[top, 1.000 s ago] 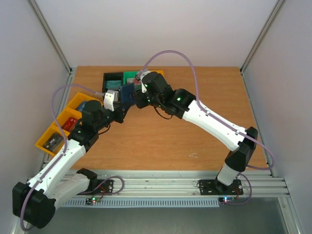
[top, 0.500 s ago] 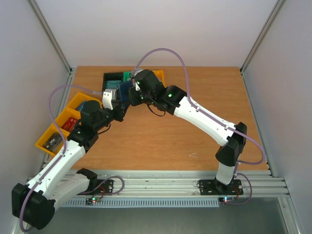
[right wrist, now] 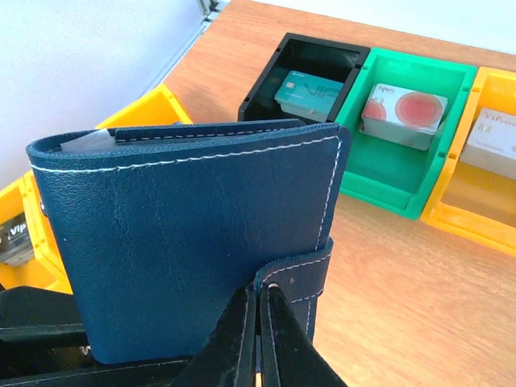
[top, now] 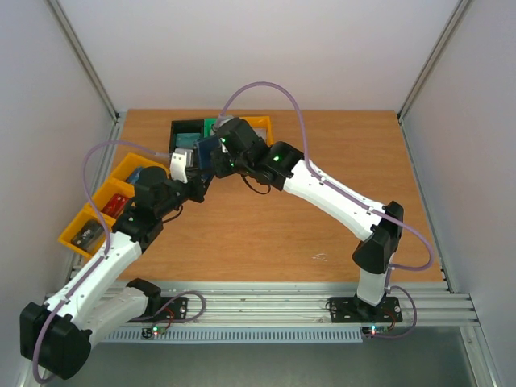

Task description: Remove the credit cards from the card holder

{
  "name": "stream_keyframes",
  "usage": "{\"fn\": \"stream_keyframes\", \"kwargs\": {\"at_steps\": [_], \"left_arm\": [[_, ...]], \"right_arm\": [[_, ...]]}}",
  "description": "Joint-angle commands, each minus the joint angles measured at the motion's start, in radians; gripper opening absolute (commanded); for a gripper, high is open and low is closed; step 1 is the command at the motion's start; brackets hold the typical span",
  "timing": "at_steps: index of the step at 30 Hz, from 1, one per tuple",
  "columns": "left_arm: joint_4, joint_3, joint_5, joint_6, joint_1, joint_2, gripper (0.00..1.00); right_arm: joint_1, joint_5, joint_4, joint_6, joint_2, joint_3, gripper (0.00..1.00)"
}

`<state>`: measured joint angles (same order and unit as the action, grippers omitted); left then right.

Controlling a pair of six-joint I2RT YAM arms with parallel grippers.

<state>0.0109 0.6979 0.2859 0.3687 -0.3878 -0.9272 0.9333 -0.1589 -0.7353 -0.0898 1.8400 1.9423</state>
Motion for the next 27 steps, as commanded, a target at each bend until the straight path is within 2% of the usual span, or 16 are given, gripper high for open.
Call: {"fn": "stream_keyframes", "kwargs": {"at_steps": [1, 3, 6, 10, 13, 15, 16, 19, 24, 27], "left_arm": [[-0.131, 0.012, 0.034, -0.034, -0.010, 0.023, 0.00], [-0.122, 0.014, 0.022, -0.034, -0.010, 0.027, 0.00], [-0.110, 0.014, 0.037, -0.035, -0.010, 0.037, 0.00], [-0.148, 0.013, 0.215, -0.075, -0.009, 0.043, 0.00], [-0.190, 0.021, 0.340, -0.114, -0.008, 0.045, 0.00], [-0.182, 0.036, 0.375, -0.106, -0.009, 0.039, 0.00], [-0.169, 0.043, 0.390, -0.100, -0.008, 0.037, 0.00], [-0.110, 0.069, 0.433, -0.100, -0.008, 0.039, 0.00], [-0.038, 0.114, 0.457, -0.129, -0.010, 0.056, 0.00], [0.029, 0.140, 0.410, -0.134, -0.010, 0.070, 0.00]], "right_arm": [[-0.016, -0.079, -0.056, -0.021, 0.024, 0.005, 0.01], [-0.040, -0.089, -0.064, -0.020, -0.003, -0.028, 0.01], [-0.108, -0.042, 0.005, -0.027, -0.104, -0.170, 0.01], [-0.185, 0.024, -0.016, -0.151, -0.212, -0.265, 0.01], [-0.270, 0.160, -0.031, -0.209, -0.318, -0.350, 0.01], [-0.315, 0.317, -0.014, -0.287, -0.388, -0.424, 0.02], [-0.333, 0.422, -0.020, -0.327, -0.415, -0.438, 0.08], [-0.342, 0.642, -0.067, -0.405, -0.464, -0.450, 0.38], [-0.341, 0.835, 0.015, -0.330, -0.501, -0.480, 0.56], [-0.338, 0.831, 0.177, -0.209, -0.557, -0.564, 0.64]]}}
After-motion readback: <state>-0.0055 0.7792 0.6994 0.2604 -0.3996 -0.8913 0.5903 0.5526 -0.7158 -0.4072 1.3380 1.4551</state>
